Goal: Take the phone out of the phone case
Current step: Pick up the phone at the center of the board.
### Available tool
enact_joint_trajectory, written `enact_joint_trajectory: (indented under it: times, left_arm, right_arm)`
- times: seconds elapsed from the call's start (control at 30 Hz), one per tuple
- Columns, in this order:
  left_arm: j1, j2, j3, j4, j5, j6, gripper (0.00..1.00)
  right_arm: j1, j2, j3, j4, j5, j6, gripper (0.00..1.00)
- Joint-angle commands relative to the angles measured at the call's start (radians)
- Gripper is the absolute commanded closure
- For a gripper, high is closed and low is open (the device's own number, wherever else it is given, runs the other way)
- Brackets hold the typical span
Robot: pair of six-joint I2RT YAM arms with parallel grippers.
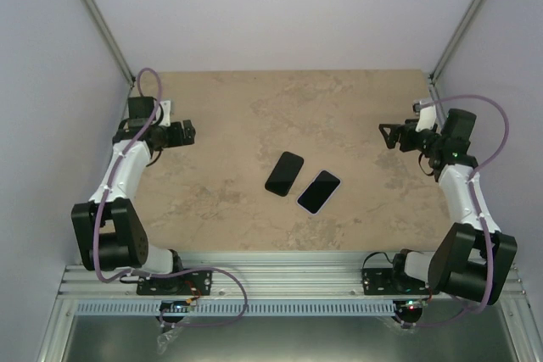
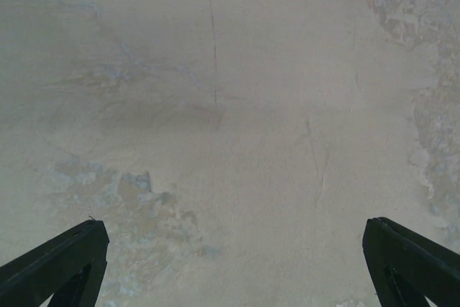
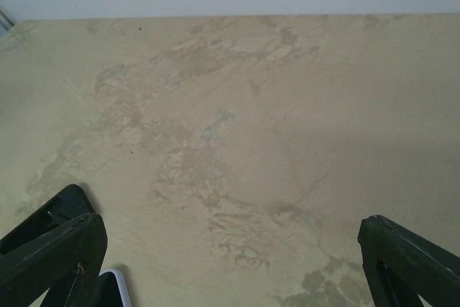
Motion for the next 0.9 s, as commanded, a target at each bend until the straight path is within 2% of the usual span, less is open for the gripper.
enact_joint_trajectory:
  times: [0.0, 0.47, 0.87]
  left_arm:
    - [-0.029, -0.046, -0.042, 0.083, -0.048, 0.0, 0.01]
    - [-0.089, 0.008, 0.035, 0.086, 0.024, 0.025, 0.01]
    - [-0.309, 0.098, 0.09, 0.069, 0.015, -0.004, 0.0]
  right_arm:
    - [0.012, -0.05, -0.057, 0.071, 0.027, 0.025, 0.02]
    - [0.001, -0.106, -0.138, 0.148, 0.039, 0.043, 0.02]
    - [-0.025, -0.103, -0.155, 0.17, 0.042, 0.058, 0.02]
